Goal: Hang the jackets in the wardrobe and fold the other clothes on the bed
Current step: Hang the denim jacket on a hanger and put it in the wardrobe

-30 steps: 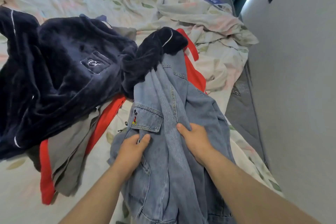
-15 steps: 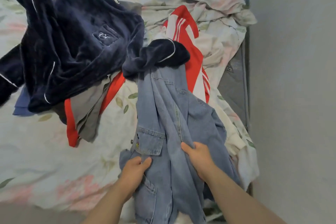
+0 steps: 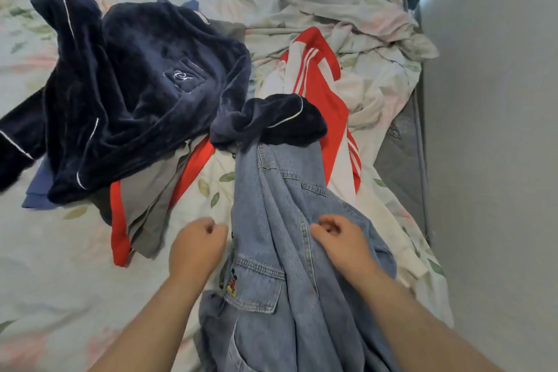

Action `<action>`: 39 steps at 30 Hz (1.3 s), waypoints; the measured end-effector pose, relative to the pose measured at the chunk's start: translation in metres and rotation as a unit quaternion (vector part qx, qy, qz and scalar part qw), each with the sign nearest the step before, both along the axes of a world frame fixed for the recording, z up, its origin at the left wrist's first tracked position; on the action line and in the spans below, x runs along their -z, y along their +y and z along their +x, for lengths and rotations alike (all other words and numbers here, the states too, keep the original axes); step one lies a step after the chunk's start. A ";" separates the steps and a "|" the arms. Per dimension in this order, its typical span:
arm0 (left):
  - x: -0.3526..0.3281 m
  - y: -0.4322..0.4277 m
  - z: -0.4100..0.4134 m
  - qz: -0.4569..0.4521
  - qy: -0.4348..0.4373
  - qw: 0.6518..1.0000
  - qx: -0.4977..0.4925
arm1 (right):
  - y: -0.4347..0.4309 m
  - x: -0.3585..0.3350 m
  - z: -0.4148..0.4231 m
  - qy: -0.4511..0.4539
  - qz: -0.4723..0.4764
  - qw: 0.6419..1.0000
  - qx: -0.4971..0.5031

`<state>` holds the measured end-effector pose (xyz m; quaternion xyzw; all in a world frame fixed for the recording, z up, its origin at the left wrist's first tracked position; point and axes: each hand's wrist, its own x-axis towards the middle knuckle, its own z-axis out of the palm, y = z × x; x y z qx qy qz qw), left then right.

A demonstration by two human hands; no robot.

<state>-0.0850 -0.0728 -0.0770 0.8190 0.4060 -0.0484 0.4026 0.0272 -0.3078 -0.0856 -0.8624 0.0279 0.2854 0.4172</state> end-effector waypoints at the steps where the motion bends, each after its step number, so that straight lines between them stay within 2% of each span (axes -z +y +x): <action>1: 0.005 0.004 0.016 -0.013 -0.017 1.000 -0.003 | 0.011 0.001 0.012 -0.038 -0.011 0.999 -0.014; 4: 0.029 0.006 0.054 -0.152 -0.015 0.988 0.019 | 0.042 0.012 0.038 -0.111 -0.054 0.991 -0.050; 8: 0.049 -0.007 0.068 -0.371 -0.015 0.922 -0.110 | 0.063 0.025 0.048 -0.032 -0.091 0.995 -0.028; 10: 0.052 -0.014 0.071 -0.434 -0.038 0.886 -0.160 | 0.061 0.027 0.048 0.000 -0.038 0.999 -0.005; 11: 0.050 -0.017 0.072 -0.443 -0.048 0.880 -0.166 | 0.057 0.025 0.045 0.015 -0.005 1.000 -0.006; 14: 0.039 -0.032 0.070 -0.413 -0.062 0.898 -0.137 | 0.036 0.013 0.036 0.048 0.077 0.996 -0.016; 17: 0.023 -0.051 0.052 -0.360 -0.047 0.929 -0.068 | 0.001 -0.006 0.019 0.112 0.094 0.989 -0.012; 21: 0.015 -0.083 0.014 -0.318 0.008 0.947 0.042 | -0.052 -0.022 -0.012 0.217 0.048 0.974 -0.052; 24: 0.015 -0.103 -0.011 -0.302 0.059 0.941 0.138 | -0.073 -0.026 -0.032 0.249 -0.051 0.961 -0.112; 26: 0.018 -0.109 -0.023 -0.261 0.077 0.947 0.172 | -0.074 -0.034 -0.037 0.264 -0.092 0.951 -0.130; 28: 0.020 -0.112 -0.031 -0.215 0.076 0.953 0.197 | -0.067 -0.039 -0.037 0.202 -0.171 0.950 -0.165; 30: 0.019 -0.114 -0.036 -0.170 0.066 0.956 0.229 | -0.054 -0.038 -0.032 0.017 -0.267 0.949 -0.165; 31: 0.019 -0.116 -0.038 -0.148 0.054 0.957 0.243 | -0.044 -0.038 -0.028 -0.067 -0.250 0.956 -0.137; 32: 0.018 -0.117 -0.040 -0.130 0.040 0.958 0.254 | -0.033 -0.036 -0.022 -0.113 -0.194 0.969 -0.103; 33: 0.017 -0.118 -0.042 -0.115 0.026 0.957 0.264 | -0.021 -0.033 -0.015 -0.129 -0.135 0.979 -0.077; 35: 0.015 -0.120 -0.050 -0.102 0.009 0.955 0.280 | -0.003 -0.024 0.003 -0.114 -0.081 0.988 -0.062; 39: 0.011 -0.121 -0.069 -0.112 -0.022 0.942 0.316 | 0.017 -0.005 0.018 0.004 -0.018 0.991 -0.132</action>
